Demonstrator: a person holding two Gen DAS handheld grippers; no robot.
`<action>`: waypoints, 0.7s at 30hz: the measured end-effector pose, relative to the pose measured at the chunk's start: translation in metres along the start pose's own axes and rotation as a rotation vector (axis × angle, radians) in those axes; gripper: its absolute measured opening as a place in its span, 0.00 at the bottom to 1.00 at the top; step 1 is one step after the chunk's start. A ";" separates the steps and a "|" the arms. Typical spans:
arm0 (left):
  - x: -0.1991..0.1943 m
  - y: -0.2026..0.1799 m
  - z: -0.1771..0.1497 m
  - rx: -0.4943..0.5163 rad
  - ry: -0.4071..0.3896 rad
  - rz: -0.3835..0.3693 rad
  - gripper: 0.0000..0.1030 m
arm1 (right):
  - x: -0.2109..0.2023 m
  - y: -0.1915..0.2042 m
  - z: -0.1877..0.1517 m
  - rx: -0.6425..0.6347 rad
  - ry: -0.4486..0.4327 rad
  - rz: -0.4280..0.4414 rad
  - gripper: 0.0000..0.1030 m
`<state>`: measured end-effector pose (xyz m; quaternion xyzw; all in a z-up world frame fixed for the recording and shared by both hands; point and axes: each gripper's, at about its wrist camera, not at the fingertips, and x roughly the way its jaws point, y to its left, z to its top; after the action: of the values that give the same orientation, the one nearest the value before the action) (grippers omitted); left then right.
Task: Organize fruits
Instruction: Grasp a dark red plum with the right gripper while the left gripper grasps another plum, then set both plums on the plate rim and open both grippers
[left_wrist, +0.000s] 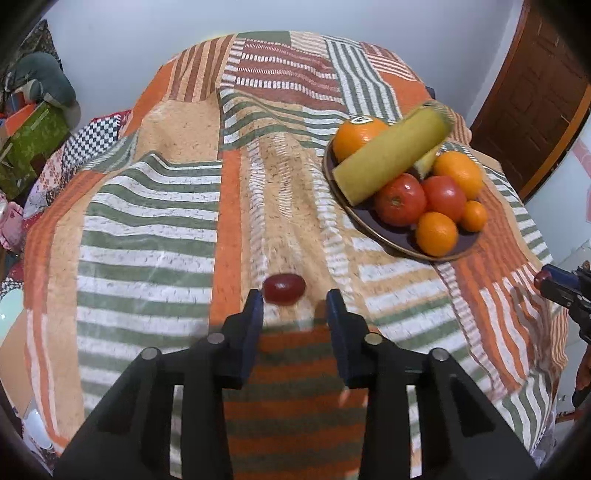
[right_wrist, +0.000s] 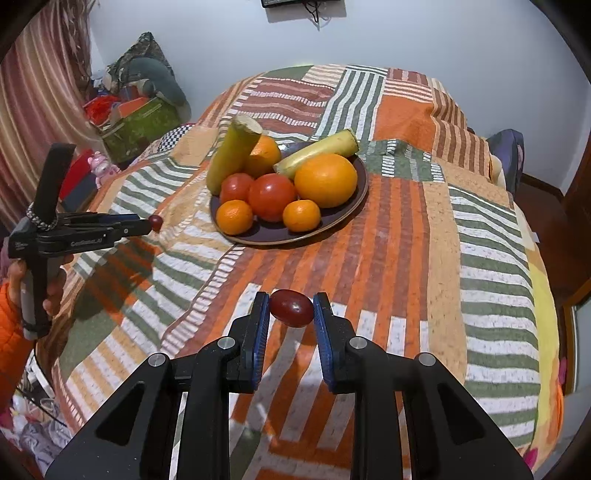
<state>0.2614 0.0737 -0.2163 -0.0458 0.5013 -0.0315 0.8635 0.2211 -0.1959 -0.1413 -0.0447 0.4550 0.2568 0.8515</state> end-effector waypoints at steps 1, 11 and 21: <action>0.004 0.001 0.001 -0.005 0.005 -0.001 0.32 | 0.002 -0.001 0.001 -0.001 0.002 -0.003 0.22; 0.006 0.001 0.002 0.012 -0.027 0.024 0.25 | 0.020 -0.010 0.014 0.013 0.004 0.014 0.22; -0.016 -0.047 0.019 0.098 -0.086 -0.058 0.25 | 0.030 0.007 0.038 -0.024 -0.042 0.050 0.22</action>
<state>0.2702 0.0296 -0.1881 -0.0195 0.4603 -0.0792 0.8840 0.2603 -0.1657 -0.1419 -0.0381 0.4348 0.2845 0.8536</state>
